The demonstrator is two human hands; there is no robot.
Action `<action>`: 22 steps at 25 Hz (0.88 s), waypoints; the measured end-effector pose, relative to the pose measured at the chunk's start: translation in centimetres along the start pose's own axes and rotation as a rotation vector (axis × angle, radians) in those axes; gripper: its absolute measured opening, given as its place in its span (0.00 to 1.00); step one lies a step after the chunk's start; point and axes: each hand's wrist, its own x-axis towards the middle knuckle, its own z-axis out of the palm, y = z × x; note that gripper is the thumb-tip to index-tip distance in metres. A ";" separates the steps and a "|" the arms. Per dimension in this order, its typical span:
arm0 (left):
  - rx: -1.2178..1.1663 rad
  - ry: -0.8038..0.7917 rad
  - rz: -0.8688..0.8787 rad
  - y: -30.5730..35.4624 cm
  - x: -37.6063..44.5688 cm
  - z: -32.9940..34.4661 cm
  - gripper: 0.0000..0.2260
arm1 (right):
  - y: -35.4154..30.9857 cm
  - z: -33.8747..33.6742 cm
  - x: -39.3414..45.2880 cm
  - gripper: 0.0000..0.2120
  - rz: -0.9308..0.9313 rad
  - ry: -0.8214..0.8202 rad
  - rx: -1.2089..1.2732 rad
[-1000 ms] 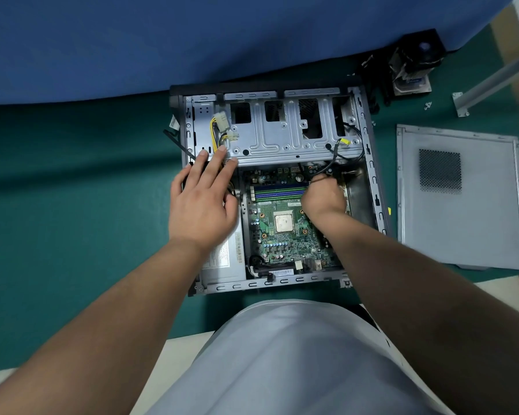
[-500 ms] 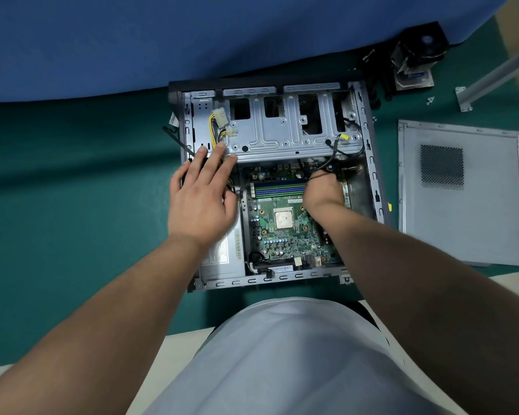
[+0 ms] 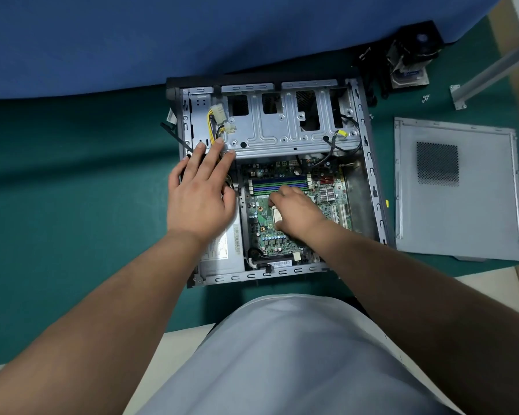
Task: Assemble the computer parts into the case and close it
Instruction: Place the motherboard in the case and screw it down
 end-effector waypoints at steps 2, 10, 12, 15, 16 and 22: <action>-0.007 -0.001 -0.001 0.1 -0.1 0.0 0.27 | 0.0 0.2 -0.1 0.26 -0.016 0.028 -0.033; -0.002 0.001 -0.001 0.0 0.0 0.1 0.27 | 0.6 -0.2 -0.6 0.27 -0.061 0.023 -0.085; -0.005 -0.005 0.000 0.0 -0.1 0.1 0.27 | 0.8 -0.4 -0.6 0.25 -0.069 0.010 -0.073; -0.001 -0.014 -0.004 -0.1 0.0 0.3 0.27 | 0.5 -0.2 -0.7 0.24 -0.064 0.021 -0.094; 0.000 -0.022 -0.005 -0.1 0.0 0.3 0.27 | 0.4 -0.1 -0.7 0.23 -0.061 0.023 -0.091; -0.013 -0.051 -0.008 0.2 -0.1 -0.2 0.27 | -0.2 -0.3 -1.4 0.25 -0.030 0.019 -0.071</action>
